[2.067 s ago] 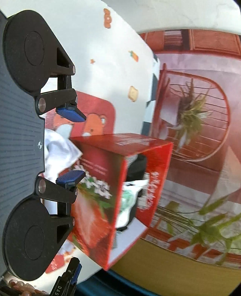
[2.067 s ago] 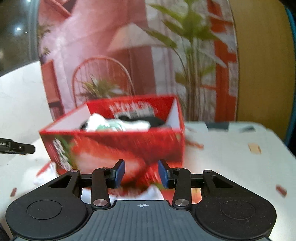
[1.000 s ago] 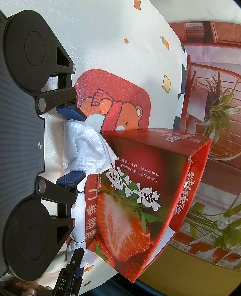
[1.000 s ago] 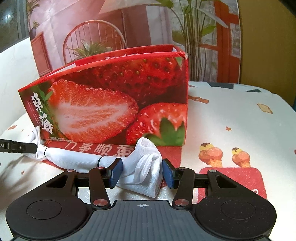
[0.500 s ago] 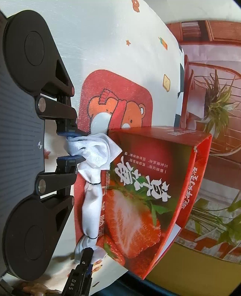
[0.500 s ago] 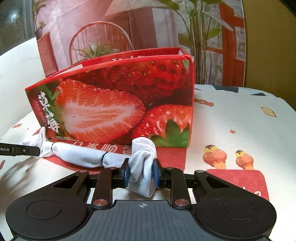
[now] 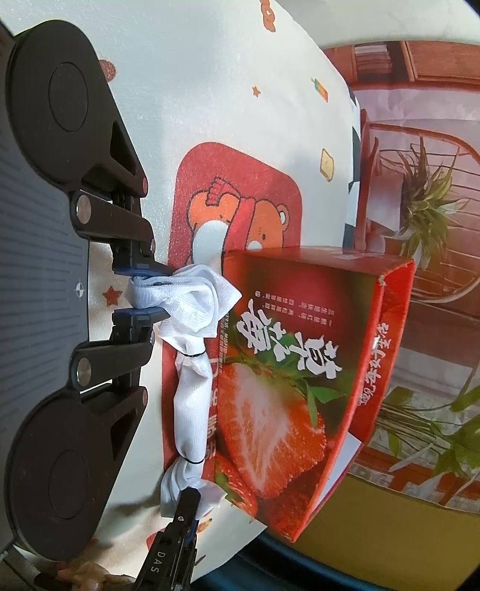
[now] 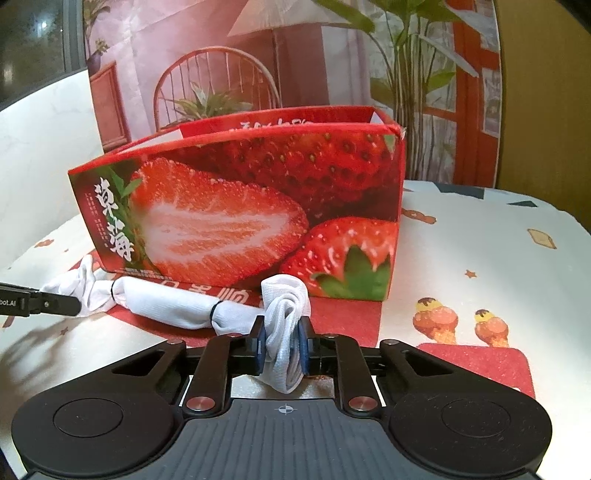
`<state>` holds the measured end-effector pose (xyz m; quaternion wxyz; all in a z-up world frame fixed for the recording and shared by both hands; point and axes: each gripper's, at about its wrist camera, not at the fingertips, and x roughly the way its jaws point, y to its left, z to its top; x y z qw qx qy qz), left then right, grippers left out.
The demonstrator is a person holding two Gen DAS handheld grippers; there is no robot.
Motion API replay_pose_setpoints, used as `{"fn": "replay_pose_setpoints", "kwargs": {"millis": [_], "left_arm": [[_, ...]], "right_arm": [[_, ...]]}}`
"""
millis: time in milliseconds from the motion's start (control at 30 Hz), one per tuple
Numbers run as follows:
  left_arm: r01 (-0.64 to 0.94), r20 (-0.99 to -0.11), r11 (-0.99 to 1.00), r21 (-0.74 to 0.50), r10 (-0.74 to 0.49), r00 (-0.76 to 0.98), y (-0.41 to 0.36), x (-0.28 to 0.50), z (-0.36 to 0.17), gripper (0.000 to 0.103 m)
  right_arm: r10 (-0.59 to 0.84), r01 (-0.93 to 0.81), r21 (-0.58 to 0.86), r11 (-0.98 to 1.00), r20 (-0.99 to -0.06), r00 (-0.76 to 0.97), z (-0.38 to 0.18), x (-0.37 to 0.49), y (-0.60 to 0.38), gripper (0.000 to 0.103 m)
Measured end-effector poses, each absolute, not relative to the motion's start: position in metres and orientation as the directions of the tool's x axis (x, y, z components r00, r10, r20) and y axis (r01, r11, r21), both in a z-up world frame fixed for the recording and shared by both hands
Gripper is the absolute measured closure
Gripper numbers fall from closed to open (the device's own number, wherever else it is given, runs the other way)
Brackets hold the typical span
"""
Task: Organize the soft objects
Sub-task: 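Lift the white sock into the red box and open both grippers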
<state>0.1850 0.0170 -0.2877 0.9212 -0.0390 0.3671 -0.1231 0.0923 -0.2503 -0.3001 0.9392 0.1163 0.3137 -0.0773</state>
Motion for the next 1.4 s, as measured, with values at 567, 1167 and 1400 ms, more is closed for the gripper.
{"fn": "replay_pose_setpoints", "kwargs": {"millis": [567,1167,1400], "left_arm": [[0.249,-0.518,0.956,-0.157,-0.294,0.803,0.017,0.158,-0.226,0.087],[0.335,-0.509,0.937,-0.101,-0.338,0.791,-0.015,0.236,-0.169,0.087],[0.360,-0.609,0.931,-0.058,-0.319,0.726,-0.029,0.279,-0.183,0.087]], "right_arm": [[-0.097,0.217,0.207,0.954,-0.473,0.876,-0.251,0.059,-0.253,0.090],[-0.134,0.210,0.157,0.965,-0.395,0.909,-0.170,0.109,-0.292,0.090],[-0.125,0.196,0.100,0.975,-0.483,0.867,-0.186,0.160,-0.292,0.090]]}}
